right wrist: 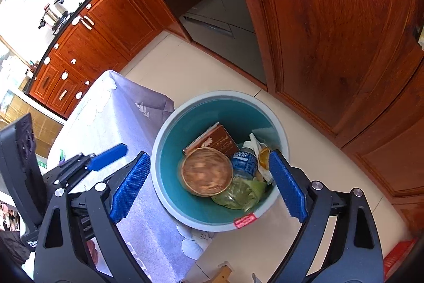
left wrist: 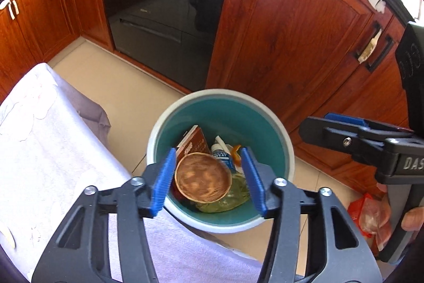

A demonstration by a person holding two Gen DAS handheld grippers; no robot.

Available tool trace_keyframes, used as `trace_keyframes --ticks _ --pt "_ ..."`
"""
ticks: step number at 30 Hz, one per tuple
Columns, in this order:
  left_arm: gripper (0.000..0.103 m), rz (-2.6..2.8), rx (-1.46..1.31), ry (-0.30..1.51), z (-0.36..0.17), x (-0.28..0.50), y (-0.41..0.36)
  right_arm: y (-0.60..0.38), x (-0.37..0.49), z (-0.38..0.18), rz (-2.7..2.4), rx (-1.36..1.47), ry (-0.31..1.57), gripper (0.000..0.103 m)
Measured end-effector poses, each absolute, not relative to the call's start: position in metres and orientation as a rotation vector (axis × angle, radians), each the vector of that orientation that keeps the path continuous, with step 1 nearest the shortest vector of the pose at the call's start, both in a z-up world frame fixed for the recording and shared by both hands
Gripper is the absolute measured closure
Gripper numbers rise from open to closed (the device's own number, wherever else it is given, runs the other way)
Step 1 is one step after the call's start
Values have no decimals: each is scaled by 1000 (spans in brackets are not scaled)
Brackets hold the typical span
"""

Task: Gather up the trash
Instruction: 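Lower the coconut-shell bowl into the teal bin and open the left gripper, then move both open grippers back over the table toward the remaining items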

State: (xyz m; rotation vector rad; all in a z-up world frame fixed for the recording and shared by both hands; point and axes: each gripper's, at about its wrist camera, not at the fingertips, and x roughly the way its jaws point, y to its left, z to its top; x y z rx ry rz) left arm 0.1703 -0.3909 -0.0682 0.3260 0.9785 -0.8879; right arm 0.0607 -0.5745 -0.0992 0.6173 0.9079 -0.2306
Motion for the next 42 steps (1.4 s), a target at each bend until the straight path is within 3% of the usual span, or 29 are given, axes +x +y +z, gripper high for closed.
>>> trace_keyframes --ticks 20,42 --pt "36 -792 221 947 -39 172 -313 -518 77 -80 -172 557 910 13" --pt "33 -540 44 936 -24 182 -96 -349 130 -42 56 379 930 13"
